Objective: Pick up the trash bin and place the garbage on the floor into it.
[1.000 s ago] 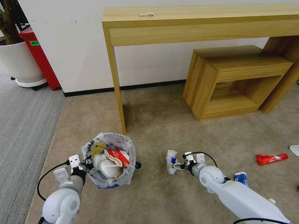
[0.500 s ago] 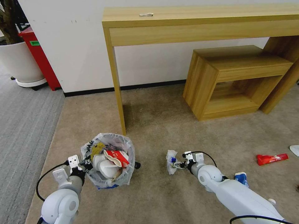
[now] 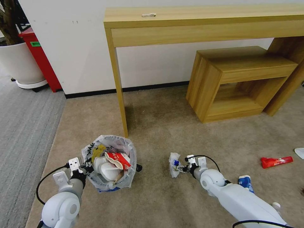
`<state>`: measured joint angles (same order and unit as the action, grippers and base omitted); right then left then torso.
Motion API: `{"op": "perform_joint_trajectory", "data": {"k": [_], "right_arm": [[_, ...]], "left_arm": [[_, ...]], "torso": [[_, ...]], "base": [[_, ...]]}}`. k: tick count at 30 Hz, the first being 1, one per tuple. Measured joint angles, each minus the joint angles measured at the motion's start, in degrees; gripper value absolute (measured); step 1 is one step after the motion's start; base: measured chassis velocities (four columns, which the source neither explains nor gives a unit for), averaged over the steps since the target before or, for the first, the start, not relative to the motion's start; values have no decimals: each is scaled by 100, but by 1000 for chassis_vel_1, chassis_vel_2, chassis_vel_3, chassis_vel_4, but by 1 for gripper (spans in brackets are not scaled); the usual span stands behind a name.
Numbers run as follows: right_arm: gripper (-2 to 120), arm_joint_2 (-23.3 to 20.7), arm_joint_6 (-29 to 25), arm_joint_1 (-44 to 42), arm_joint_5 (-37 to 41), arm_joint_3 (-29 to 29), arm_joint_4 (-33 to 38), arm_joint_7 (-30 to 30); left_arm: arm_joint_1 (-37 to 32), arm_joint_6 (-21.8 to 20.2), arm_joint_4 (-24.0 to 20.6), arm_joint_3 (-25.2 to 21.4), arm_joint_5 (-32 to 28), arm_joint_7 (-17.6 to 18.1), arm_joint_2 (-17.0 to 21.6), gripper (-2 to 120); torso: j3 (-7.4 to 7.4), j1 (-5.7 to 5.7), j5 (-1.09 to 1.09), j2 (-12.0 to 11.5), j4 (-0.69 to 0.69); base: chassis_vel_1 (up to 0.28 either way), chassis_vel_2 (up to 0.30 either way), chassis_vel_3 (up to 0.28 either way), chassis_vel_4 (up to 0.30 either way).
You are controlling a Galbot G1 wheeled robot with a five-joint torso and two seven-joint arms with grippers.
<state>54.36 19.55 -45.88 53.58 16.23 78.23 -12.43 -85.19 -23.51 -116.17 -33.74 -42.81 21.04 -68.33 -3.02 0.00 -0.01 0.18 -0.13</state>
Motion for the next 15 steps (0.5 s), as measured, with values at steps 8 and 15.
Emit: {"op": "perform_joint_trajectory", "data": {"k": [8, 15], "right_arm": [[83, 115, -58, 120, 0, 148, -103, 20], [83, 170, -71, 167, -12, 206, -132, 46]], "left_arm": [[11, 8, 19, 2, -20, -2, 11, 0], [26, 11, 36, 7, -25, -3, 7, 0]], "torso": [[0, 0, 1, 0, 0], [0, 0, 1, 0, 0]], "base": [[0, 0, 0, 0], [0, 0, 0, 0]]}}
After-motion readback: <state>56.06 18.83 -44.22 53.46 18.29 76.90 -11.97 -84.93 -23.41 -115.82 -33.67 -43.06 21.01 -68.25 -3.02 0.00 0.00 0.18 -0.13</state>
